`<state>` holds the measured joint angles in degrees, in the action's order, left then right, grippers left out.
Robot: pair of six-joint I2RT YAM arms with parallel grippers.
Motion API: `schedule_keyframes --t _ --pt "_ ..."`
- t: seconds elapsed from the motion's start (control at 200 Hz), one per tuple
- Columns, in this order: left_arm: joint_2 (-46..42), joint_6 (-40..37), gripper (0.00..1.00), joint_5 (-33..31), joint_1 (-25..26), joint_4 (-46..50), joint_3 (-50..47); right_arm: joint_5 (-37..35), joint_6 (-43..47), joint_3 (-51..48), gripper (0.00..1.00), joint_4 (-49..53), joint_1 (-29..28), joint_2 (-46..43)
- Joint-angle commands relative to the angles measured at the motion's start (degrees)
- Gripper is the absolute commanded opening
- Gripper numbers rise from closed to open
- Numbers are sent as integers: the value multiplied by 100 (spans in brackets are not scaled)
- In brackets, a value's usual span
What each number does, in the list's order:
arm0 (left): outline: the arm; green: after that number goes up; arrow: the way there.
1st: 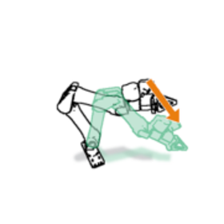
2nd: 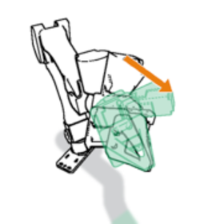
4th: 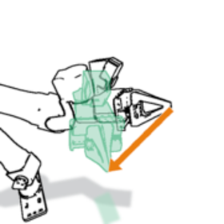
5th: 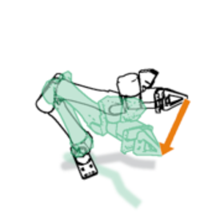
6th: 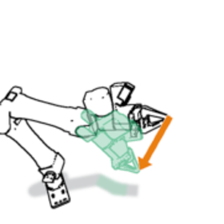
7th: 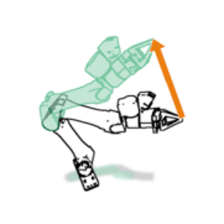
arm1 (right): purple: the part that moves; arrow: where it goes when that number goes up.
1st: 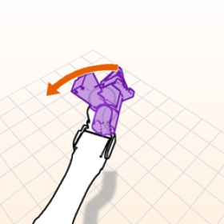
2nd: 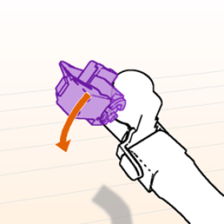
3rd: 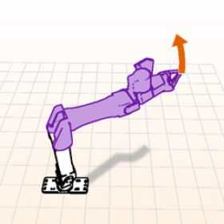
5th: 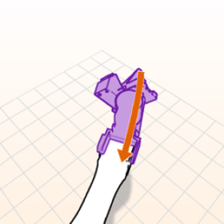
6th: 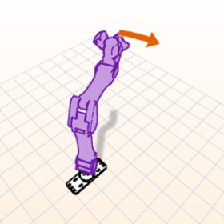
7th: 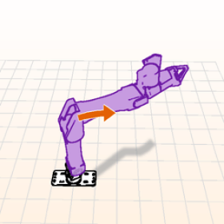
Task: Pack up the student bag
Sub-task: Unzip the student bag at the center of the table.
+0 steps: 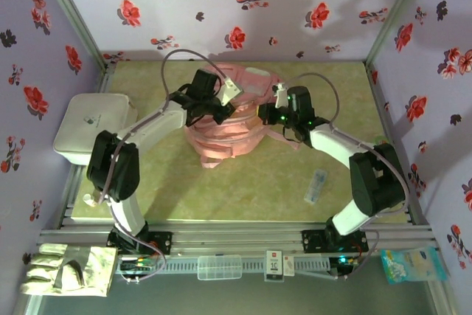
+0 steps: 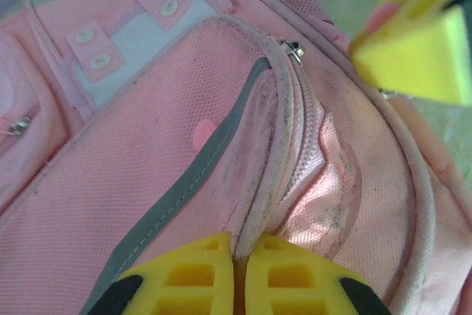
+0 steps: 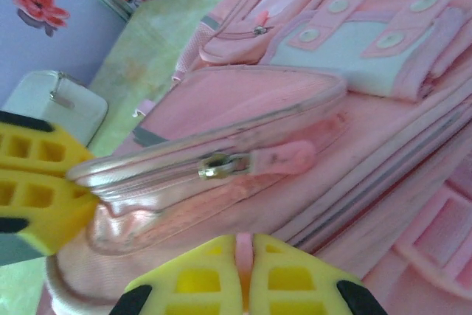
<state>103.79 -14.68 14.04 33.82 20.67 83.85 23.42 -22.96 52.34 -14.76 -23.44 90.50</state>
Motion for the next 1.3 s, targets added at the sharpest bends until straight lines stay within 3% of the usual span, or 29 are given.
schedule_keyframes --t 0.0,0.225,0.495,0.72,0.825,0.925,0.995,1.175,1.295 --pt "416 819 0 211 137 -319 575 434 -734 -402 0 -1326 -388 -131" --pt "752 1188 0 396 162 -213 1023 394 -1208 -1043 0 -2534 -539 6" --pt "1059 778 0 523 166 117 1148 450 -861 -1210 1 -2470 -590 -304" --pt "994 -69 0 767 312 302 940 154 -632 -1293 4 -2352 -835 -479" --pt "1150 117 0 762 335 278 1099 -181 -180 -1139 4 -1752 -1241 -431" --pt "1199 436 0 766 298 17 1161 -278 -400 -1300 6 -2027 -1348 -298" --pt "1083 650 0 772 210 -276 1027 -451 -605 -1578 12 -2398 -1304 -432" --pt "661 562 0 872 88 -706 518 -905 -1343 -1779 52 -2012 -839 -1116" --pt "306 460 0 865 29 -1113 -38 -753 -2130 -1800 61 -1950 -362 -1243"
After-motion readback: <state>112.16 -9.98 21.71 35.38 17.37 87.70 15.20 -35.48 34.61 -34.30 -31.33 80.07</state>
